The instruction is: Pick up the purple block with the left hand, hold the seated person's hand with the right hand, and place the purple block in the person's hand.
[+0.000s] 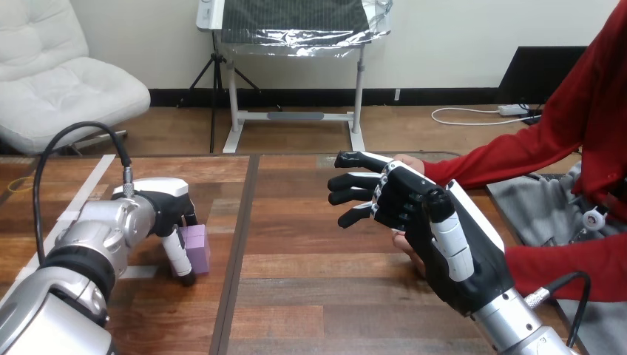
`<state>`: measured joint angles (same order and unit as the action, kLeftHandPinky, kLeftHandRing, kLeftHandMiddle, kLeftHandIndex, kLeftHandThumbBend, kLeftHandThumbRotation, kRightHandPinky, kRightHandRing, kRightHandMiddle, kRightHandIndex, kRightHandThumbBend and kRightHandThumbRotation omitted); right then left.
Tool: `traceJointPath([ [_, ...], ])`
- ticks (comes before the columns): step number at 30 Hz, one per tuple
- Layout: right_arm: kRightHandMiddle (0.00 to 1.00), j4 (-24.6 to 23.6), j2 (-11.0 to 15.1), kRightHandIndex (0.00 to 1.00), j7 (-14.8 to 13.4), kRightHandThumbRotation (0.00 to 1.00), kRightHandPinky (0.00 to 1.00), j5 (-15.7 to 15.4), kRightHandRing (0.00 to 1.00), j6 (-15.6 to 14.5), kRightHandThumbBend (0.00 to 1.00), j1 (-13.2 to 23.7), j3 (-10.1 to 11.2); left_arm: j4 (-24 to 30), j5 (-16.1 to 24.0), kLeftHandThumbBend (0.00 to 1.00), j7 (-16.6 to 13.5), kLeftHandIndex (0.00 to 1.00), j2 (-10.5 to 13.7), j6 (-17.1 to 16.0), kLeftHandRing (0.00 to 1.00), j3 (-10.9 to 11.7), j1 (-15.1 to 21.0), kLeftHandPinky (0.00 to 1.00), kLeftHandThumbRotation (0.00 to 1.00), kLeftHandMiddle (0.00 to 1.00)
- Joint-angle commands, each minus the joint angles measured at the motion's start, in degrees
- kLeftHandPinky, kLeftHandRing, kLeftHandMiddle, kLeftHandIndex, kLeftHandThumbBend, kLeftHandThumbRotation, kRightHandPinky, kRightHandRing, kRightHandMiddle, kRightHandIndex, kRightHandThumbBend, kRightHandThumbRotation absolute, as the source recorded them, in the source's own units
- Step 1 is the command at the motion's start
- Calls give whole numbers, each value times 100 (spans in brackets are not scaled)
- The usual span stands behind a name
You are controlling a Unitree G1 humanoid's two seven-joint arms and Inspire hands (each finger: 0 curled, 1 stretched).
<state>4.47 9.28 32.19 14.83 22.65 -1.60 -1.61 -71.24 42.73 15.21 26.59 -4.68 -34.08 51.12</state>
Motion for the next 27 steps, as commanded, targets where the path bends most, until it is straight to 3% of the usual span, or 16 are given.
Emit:
traceJointPath([
  [1,74,-170,19,80,10,100,59,110,72,60,78,351,71,133,-147,76,-191,64,8,-19,48,168,102,39,3,57],
  [11,74,-160,14,80,-12,100,59,50,72,125,78,337,74,99,-245,68,-431,50,35,-133,47,246,36,37,0,53],
  [27,74,-169,19,80,-12,100,60,59,72,72,78,353,69,144,-158,71,-745,46,42,71,49,180,15,38,0,54],
])
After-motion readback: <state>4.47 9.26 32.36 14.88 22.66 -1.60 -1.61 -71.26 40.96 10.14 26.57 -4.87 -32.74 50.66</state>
